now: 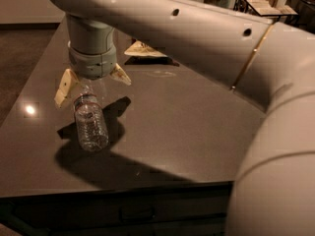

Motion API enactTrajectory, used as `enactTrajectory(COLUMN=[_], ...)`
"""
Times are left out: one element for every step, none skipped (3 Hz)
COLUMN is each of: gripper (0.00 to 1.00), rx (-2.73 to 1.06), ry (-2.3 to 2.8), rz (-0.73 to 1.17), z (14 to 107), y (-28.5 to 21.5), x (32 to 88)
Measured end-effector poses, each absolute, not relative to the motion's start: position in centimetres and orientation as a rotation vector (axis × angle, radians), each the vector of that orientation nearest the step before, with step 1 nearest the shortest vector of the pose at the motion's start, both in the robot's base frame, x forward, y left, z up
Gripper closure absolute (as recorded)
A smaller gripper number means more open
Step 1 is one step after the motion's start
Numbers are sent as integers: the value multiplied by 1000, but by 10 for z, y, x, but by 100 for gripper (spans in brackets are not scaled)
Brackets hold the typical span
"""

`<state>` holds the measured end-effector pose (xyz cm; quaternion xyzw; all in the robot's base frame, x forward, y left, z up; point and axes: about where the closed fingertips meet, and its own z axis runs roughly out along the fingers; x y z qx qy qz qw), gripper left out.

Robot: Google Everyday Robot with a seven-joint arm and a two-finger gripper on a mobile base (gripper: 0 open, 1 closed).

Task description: Place water bottle upright

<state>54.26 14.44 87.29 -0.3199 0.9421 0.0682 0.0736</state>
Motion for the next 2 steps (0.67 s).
enactTrajectory(gripper=[0, 14], rx=[-934, -937], ry=[2885, 2932], rz=[181, 162], z=[855, 840], y=[162, 173], x=[548, 547])
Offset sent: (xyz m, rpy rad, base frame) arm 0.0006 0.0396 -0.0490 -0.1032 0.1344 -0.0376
